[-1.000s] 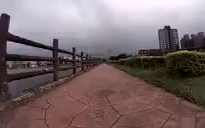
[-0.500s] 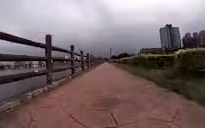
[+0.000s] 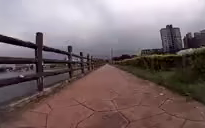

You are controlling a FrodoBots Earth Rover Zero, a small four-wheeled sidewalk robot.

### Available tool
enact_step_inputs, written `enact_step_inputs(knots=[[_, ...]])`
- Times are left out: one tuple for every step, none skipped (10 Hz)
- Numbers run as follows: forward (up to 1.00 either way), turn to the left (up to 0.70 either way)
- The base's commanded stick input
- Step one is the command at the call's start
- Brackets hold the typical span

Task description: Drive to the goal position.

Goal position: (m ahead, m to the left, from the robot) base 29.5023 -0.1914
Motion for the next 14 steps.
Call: enact_step_inputs(knots=[[1.0,0.33],[1.0,0.11],[1.0,0.0],[1.0,0.0],[1.0,0.0],[1.0,0.0],[1.0,0.0],[1.0,0.0],[1.0,0.0],[1.0,0.0],[1.0,0.0],[1.0,0.0],[1.0,0.0],[1.0,0.0]])
